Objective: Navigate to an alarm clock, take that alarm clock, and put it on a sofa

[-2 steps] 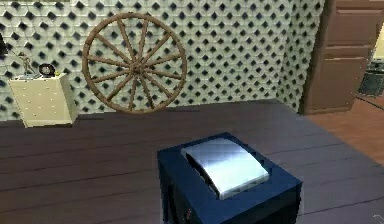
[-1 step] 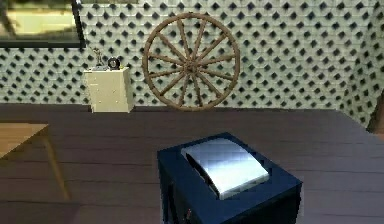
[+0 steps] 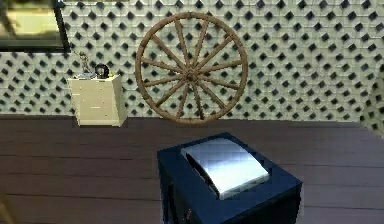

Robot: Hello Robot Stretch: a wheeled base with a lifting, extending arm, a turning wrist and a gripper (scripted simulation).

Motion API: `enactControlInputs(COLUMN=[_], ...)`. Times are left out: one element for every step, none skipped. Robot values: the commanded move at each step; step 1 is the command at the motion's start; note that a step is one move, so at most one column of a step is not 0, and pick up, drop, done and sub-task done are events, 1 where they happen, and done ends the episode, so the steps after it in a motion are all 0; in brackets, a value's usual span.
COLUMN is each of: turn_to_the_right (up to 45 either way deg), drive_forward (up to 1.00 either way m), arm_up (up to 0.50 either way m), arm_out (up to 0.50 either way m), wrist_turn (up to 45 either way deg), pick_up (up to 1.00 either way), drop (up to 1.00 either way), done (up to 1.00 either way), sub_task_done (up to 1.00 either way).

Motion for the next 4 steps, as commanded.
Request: enactControlInputs(turn_to_the_right=[0.0,3.0,0.0,27.0], drive_forward=[1.0,0.0,0.35,0.0], arm_up=[0.0,0.0,0.0,0.0], arm_out=[0.0,0.0,0.0,0.0], wrist_turn=[0.0,0.0,0.0,0.0], pick_up=[0.0,0.0,0.0,0.0], drop=[0.0,0.0,0.0,0.0], done=[0.0,0.0,0.0,0.0], sub_task_done=[0.0,0.0,0.0,0.0])
